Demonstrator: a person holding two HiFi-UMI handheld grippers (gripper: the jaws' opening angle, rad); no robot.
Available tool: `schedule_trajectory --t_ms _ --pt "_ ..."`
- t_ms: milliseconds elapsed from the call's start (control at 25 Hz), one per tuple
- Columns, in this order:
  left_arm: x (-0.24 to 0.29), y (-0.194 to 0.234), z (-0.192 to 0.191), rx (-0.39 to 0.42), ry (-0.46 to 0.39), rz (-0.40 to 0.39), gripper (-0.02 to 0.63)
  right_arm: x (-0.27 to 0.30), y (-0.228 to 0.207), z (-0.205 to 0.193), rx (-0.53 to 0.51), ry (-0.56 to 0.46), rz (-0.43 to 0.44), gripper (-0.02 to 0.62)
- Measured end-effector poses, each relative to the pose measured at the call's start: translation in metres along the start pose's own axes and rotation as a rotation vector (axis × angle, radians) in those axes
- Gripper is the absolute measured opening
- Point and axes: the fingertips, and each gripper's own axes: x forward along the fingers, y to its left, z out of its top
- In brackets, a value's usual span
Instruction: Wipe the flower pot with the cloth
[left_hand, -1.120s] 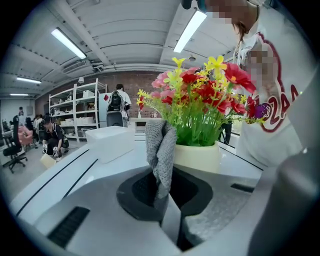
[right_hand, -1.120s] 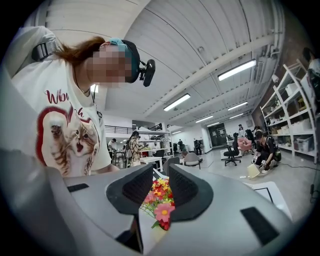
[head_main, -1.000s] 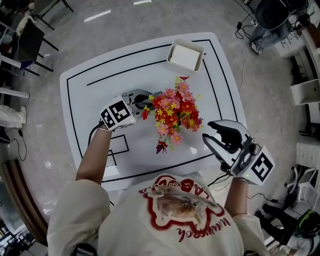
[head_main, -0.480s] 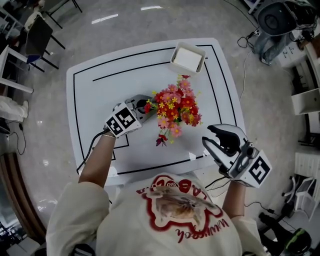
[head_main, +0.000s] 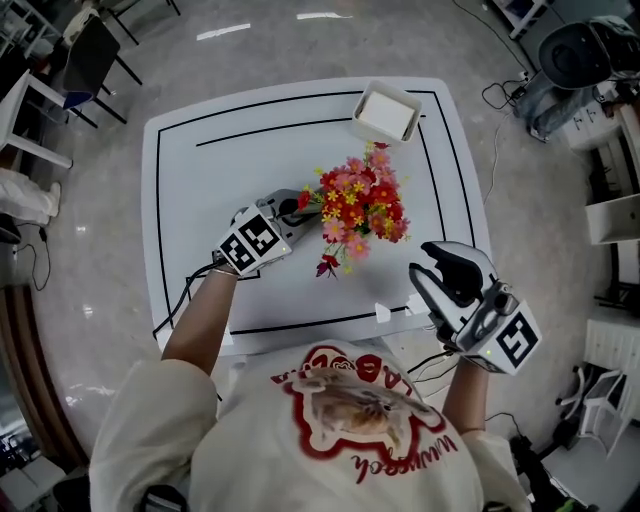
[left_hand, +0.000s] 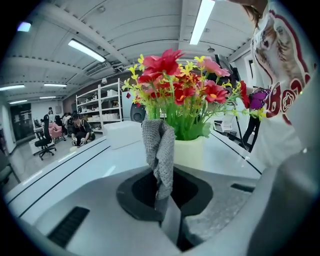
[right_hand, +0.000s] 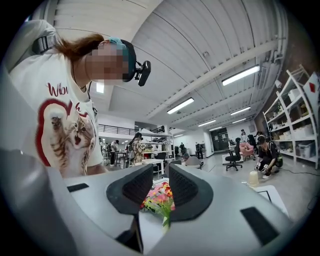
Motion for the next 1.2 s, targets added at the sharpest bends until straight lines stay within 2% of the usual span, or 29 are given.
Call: schedule_trajectory --t_ms 320,680,1200 --pt "-0.005 -0.012 -0.004 0.001 0.016 0.043 0.032 0.004 0.001 -0.014 0.015 0.018 -0.014 0.086" --pt "-0.009 -0.028 -0.009 -0.019 0.038 0.084 0.032 0.006 0.005 -0.014 0.022 0.006 0.035 0.081" --pt "-0.014 -0.046 -0.006 -0.093 0.019 0.116 0.032 0.005 0.013 -0.015 0.057 -0.006 0.124 0.080"
